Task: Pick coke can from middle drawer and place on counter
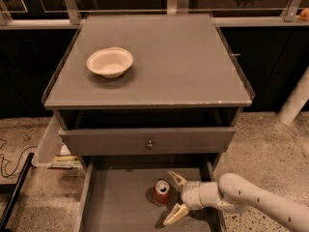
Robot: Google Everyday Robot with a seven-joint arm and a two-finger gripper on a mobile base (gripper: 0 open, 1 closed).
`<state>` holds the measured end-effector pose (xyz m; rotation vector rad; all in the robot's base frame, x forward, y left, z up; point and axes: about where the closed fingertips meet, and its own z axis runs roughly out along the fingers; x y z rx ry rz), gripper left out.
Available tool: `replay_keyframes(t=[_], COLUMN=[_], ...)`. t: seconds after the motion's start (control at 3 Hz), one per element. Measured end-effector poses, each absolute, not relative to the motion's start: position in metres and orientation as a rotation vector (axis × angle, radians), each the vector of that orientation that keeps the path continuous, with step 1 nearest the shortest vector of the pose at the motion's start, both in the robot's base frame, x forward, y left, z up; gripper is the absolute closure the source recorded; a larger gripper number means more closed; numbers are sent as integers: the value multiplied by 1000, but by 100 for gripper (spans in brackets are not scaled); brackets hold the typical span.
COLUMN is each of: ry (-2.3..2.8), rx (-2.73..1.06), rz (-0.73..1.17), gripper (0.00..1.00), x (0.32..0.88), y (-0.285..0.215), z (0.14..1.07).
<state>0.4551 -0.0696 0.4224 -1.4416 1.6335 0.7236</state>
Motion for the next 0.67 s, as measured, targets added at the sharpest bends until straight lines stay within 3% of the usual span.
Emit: replay_keyframes(t=[0.33, 0.67], ry=[1639, 1638], rx=[-1450, -1451], rz=[743, 744], gripper=[0, 19], x=[458, 458], y=[-63, -62], z=[407, 407])
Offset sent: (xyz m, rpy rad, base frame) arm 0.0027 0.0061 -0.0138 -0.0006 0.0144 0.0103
